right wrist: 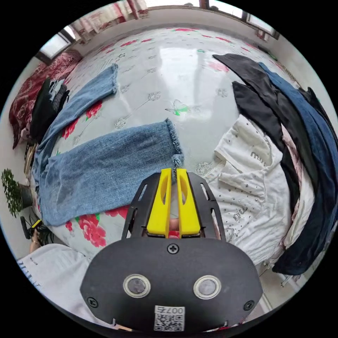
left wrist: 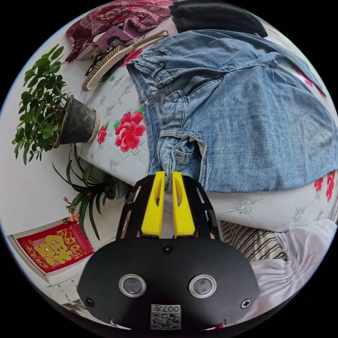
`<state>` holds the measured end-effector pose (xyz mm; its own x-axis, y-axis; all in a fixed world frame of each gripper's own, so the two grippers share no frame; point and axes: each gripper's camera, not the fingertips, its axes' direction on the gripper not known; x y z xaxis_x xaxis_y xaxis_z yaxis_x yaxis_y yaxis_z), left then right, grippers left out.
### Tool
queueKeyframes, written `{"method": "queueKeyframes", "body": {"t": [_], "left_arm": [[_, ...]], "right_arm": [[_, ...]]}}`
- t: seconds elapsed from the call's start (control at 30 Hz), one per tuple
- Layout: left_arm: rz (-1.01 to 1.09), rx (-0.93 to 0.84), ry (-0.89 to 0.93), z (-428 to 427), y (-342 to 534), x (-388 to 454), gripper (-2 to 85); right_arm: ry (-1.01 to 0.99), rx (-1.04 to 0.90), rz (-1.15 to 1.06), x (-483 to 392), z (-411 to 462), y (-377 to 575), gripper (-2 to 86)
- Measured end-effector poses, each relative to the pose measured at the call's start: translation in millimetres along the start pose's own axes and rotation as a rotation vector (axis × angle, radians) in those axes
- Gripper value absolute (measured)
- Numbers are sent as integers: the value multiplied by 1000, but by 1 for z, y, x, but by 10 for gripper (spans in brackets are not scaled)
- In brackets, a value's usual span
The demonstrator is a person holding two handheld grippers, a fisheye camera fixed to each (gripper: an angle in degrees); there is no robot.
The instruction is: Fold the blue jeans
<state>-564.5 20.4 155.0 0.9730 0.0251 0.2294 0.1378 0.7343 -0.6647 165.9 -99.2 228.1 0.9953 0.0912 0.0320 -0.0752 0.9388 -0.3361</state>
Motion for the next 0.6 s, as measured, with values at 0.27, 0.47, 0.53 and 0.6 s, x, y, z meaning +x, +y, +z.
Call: {"method": "queueKeyframes", "body": {"t": [0.27, 0.47, 0.53, 0.6], "left_arm": [[121, 126, -99, -69, 51, -29, 28], [31, -56, -47, 2, 69, -34, 22], [66, 12, -115, -8, 68, -28, 11], [142, 144, -212, -33, 58, -16, 13]], "right_arm": [[6, 226, -281, -35, -175, 111, 6], [38, -112, 17, -16, -73, 188, 32], [38, -54, 10, -33, -72, 188, 46], [40, -7, -36, -50, -75, 178, 51]]}}
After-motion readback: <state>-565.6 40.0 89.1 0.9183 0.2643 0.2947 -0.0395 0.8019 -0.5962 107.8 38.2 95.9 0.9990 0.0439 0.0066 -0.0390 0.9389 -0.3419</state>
